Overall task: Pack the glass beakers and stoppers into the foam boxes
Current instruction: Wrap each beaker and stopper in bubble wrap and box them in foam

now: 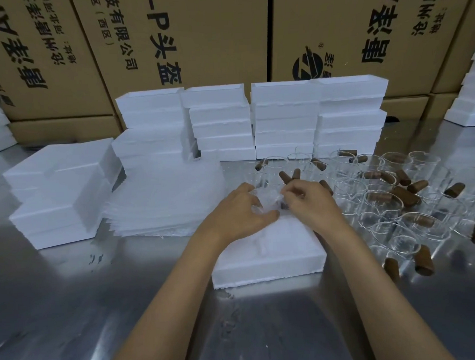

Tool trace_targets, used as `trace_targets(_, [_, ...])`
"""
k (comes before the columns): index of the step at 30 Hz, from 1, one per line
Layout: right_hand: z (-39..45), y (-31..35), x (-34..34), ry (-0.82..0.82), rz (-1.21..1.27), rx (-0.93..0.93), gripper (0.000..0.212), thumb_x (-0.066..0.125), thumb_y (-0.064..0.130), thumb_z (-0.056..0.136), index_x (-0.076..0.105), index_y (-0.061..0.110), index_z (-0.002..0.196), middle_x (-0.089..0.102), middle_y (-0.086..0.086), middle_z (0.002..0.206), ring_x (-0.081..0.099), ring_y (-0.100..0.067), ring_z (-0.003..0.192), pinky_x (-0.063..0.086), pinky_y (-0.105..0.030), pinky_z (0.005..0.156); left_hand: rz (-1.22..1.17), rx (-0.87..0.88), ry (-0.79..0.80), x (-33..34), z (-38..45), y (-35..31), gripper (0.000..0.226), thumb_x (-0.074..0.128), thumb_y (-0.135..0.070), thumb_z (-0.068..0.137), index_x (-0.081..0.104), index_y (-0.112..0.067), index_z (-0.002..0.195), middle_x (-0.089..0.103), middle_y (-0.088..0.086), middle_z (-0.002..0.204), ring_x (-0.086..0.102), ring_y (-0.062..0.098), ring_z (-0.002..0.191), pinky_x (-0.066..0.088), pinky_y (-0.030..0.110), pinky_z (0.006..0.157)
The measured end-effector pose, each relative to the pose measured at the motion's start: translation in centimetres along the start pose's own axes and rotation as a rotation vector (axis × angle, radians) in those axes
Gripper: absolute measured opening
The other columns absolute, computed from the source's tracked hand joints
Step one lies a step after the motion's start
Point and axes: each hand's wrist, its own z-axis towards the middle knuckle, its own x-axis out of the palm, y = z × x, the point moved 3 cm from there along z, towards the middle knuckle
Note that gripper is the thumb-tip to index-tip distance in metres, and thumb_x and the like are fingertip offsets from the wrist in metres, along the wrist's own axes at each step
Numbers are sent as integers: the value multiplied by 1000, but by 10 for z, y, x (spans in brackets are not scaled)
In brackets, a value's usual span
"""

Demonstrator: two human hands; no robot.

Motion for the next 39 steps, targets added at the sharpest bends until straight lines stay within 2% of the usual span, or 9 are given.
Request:
trace_targets(6, [-6, 16, -7, -82, 424, 49, 22, 56, -1, 90, 73, 12, 86, 71, -5, 83, 66, -10, 74, 58, -44, 75, -44, 78, -198, -11, -9, -8, 28, 65, -55, 85, 60, -28, 87, 54, -11, 108, 55, 8, 98, 38, 19, 74])
trace_targets(10, [-12, 30, -22, -80, 473, 16, 20, 59, 0, 89, 73, 14, 86, 71, -2, 82, 62, -9, 69, 51, -26, 58, -163, 152, -304, -33, -25, -24, 34, 69, -58, 77, 49, -40, 98, 52, -22, 100, 49, -9, 93, 34, 13, 68])
trace_targets(14, [-17, 37, -27, 154, 643, 45, 14, 63, -1, 87, 73, 9, 87, 67, -8, 77, 58, -22, 70, 52, -42, 65, -184, 146, -181, -62, -40, -31, 60, 69, -70, 61, 40, -61, 112, 48, -30, 102, 42, -24, 96, 39, 18, 68])
trace_targets(15, [-19, 37, -26, 228, 651, 40, 14, 64, -1, 87, 73, 9, 87, 66, -8, 76, 58, -20, 66, 51, -39, 61, -162, 121, -112, -67, -43, -29, 61, 68, -72, 59, 42, -62, 112, 47, -34, 101, 40, -27, 95, 38, 16, 69])
trace_targets(17, [-20, 37, -21, 333, 616, 22, 13, 65, -3, 87, 73, 8, 87, 65, -8, 74, 57, -16, 61, 48, -29, 53, -93, 45, 32, -70, -47, -22, 56, 71, -72, 60, 48, -57, 108, 46, -37, 103, 44, -24, 96, 38, 15, 73])
trace_targets(20, [-23, 36, -13, 461, 474, 23, 9, 68, 3, 87, 73, 9, 89, 68, -5, 78, 59, -14, 65, 49, -27, 56, -16, -59, 206, -68, -50, -14, 51, 77, -65, 66, 50, -50, 106, 47, -26, 111, 47, -9, 100, 41, 21, 77])
trace_targets(28, [-28, 34, -11, 573, 313, 41, 5, 72, 16, 81, 74, 18, 85, 70, 1, 76, 62, -8, 71, 48, -25, 61, 61, -133, 330, -61, -55, -15, 51, 78, -65, 64, 50, -46, 102, 52, -19, 110, 55, 1, 93, 46, 25, 76])
trace_targets(34, [-26, 32, -7, 504, 213, 59, 7, 71, 5, 84, 72, 8, 90, 71, -14, 87, 64, -14, 78, 51, -26, 78, 110, -126, 297, -54, -49, -14, 56, 79, -55, 73, 49, -41, 118, 47, -16, 120, 50, 7, 107, 43, 28, 88])
trace_targets(39, [-20, 27, -5, 377, 170, 72, 11, 68, 7, 86, 72, 16, 81, 68, 5, 70, 61, -7, 67, 49, -21, 62, 116, -60, 202, -44, -39, -12, 66, 71, -50, 84, 42, -36, 141, 41, -13, 135, 39, 9, 127, 37, 28, 99])
